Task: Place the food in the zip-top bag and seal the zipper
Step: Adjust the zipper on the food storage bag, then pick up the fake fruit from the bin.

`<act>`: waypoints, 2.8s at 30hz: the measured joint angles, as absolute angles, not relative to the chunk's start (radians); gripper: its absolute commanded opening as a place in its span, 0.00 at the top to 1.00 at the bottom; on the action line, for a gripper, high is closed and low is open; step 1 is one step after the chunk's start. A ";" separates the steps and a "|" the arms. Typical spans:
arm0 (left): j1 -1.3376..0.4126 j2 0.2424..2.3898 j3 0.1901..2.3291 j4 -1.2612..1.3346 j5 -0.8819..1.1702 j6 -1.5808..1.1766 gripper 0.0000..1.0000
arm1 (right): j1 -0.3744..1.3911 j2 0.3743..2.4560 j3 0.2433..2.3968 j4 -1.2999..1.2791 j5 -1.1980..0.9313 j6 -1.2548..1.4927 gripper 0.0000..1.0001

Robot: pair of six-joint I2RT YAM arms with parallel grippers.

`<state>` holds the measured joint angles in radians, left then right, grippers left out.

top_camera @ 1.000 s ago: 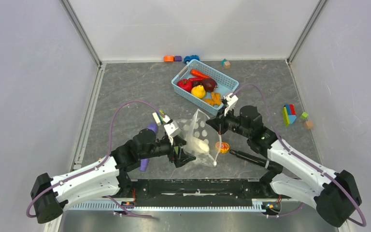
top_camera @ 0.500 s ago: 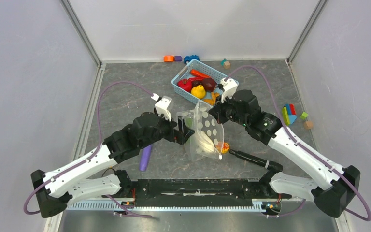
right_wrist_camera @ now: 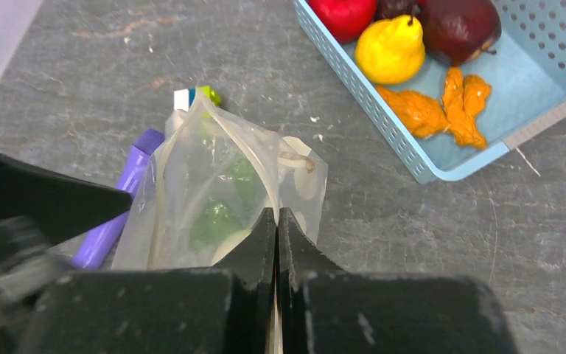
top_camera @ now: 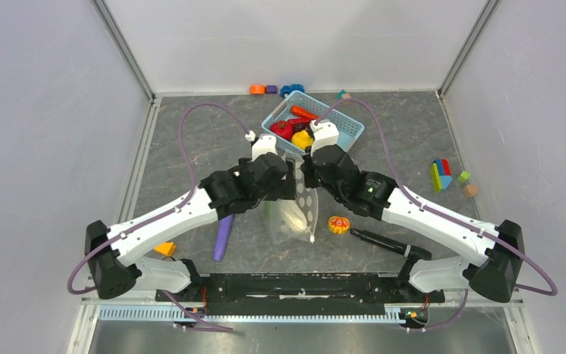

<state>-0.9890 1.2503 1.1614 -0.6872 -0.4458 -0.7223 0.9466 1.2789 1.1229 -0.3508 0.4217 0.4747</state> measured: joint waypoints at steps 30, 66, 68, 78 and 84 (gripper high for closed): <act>-0.931 1.167 1.122 -0.738 -0.616 -0.701 0.98 | 0.740 1.357 1.225 -0.329 -0.007 0.187 0.23; -0.545 1.263 1.118 -0.556 -0.221 -0.646 0.98 | 0.422 1.802 1.369 -0.037 -0.105 0.231 0.02; -0.545 1.263 1.111 -0.551 -0.227 -0.646 0.98 | 0.445 1.832 1.377 -0.007 -0.077 0.222 0.02; -0.541 1.262 1.078 -0.537 -0.233 -0.646 0.98 | 0.496 2.006 1.419 0.099 0.036 0.199 0.20; -0.539 1.255 1.053 -0.519 -0.228 -0.647 0.98 | 0.512 2.051 1.427 0.126 0.081 0.184 0.32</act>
